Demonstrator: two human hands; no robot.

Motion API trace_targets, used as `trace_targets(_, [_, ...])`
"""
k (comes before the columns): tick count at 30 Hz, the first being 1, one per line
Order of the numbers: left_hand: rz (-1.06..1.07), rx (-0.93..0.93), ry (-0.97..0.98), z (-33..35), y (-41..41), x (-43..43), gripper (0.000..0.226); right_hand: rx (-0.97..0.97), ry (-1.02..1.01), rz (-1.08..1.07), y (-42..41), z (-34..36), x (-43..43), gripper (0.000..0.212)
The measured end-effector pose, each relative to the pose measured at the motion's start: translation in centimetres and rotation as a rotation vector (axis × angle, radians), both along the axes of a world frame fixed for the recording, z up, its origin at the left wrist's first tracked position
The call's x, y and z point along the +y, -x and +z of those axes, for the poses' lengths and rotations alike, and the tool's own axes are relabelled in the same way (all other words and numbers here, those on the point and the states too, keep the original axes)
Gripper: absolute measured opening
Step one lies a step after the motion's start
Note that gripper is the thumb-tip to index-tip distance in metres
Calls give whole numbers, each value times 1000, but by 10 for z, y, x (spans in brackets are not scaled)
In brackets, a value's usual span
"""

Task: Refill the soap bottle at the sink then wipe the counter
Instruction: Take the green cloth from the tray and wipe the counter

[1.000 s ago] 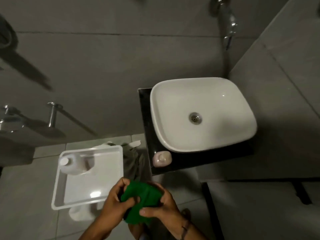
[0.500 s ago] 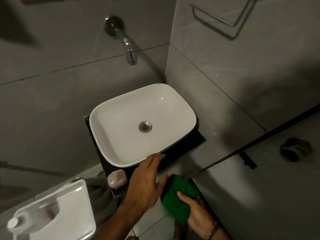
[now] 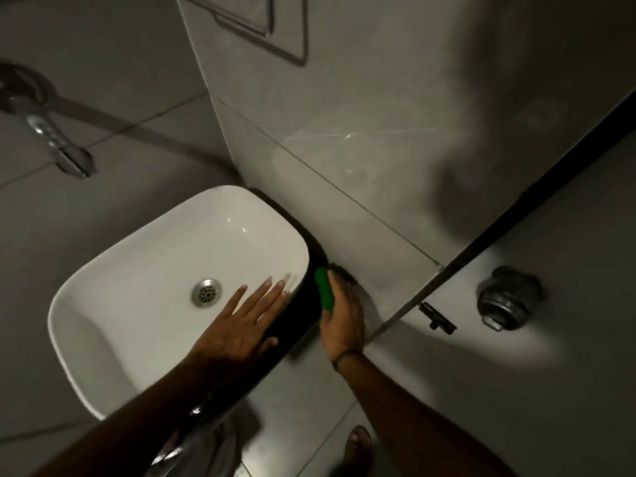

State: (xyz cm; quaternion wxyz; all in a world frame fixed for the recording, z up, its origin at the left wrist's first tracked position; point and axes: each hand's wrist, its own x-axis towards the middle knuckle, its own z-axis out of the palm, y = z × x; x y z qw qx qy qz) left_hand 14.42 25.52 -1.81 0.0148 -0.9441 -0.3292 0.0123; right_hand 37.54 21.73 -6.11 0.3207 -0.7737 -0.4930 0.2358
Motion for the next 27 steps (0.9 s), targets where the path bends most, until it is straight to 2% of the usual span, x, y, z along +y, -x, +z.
trace_targets(3, [5,-13,7,-6,0,2,76,-351,147,287,13,-28,5,70])
trace_targets(9, [-4,-67,67,-5,2,5,73,-499,66,481,0,-54,-6,63])
trace_targets(13, [-2,-87,180,0,3,7,70,-529,110,409,-12,-44,31,61])
trace_targets(16, [10,-113,283,2,5,10,68,-525,164,423,6,-47,32,71])
trace_targets(18, [37,-152,365,4,6,10,66,-513,163,407,21,-50,15,74])
trace_targets(22, [70,-163,446,9,7,9,64,-474,70,410,64,-56,-39,55])
trace_targets(27, [14,-57,438,20,23,9,65,-408,1,596,145,-60,-97,71])
